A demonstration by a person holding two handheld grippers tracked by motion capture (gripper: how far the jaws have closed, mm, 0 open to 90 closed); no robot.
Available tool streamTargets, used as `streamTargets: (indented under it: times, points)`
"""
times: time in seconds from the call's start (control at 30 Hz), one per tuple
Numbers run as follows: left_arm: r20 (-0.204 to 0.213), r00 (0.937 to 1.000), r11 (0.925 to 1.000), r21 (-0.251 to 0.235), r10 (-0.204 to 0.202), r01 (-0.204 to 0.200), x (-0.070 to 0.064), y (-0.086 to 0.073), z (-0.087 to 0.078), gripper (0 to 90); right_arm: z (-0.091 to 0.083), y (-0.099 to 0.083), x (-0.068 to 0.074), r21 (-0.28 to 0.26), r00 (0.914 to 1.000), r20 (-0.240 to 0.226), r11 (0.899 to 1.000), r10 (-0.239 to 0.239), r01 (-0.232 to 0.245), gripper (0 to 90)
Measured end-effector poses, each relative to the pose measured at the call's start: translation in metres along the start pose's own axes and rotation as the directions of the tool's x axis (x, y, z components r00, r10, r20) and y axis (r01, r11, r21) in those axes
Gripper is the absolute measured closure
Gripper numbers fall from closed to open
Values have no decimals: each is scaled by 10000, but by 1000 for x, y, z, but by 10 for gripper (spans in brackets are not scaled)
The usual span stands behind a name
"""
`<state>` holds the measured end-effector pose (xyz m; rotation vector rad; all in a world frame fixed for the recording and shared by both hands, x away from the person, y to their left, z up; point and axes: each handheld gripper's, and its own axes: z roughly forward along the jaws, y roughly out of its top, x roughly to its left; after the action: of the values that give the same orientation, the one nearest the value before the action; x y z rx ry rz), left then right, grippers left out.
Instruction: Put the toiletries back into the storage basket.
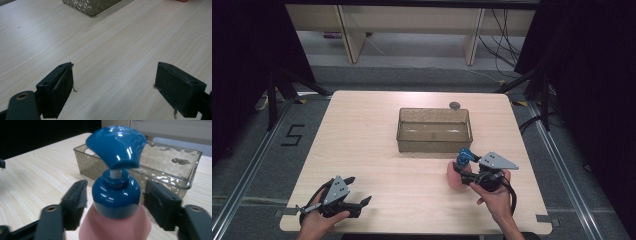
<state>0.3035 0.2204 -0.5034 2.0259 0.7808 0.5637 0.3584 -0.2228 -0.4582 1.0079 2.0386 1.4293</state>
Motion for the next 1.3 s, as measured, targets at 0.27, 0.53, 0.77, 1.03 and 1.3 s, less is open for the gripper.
streamTargets:
  times: [0.27,0.53,0.77,1.03,1.3]
  points:
    - [-104,9999,10000,-65,6,-6,0,1,0,148,2,1,0,30,9999,-61,9999,-106,107,490]
    - [-81,10000,9999,-89,50,-51,0,1,0,148,4,2,2,57,9999,-121,10000,42,-41,514]
    - [-48,10000,9999,-154,-39,38,0,0,0,148,4,4,6,146,9995,157,9995,-286,283,533]
    - [-47,9999,9998,-186,-103,102,0,1,0,149,2,6,8,227,9993,359,9997,-60,52,534]
    - [-89,9999,9997,-220,-87,85,2,1,0,149,1,17,6,-87,9990,320,9994,-325,328,534]
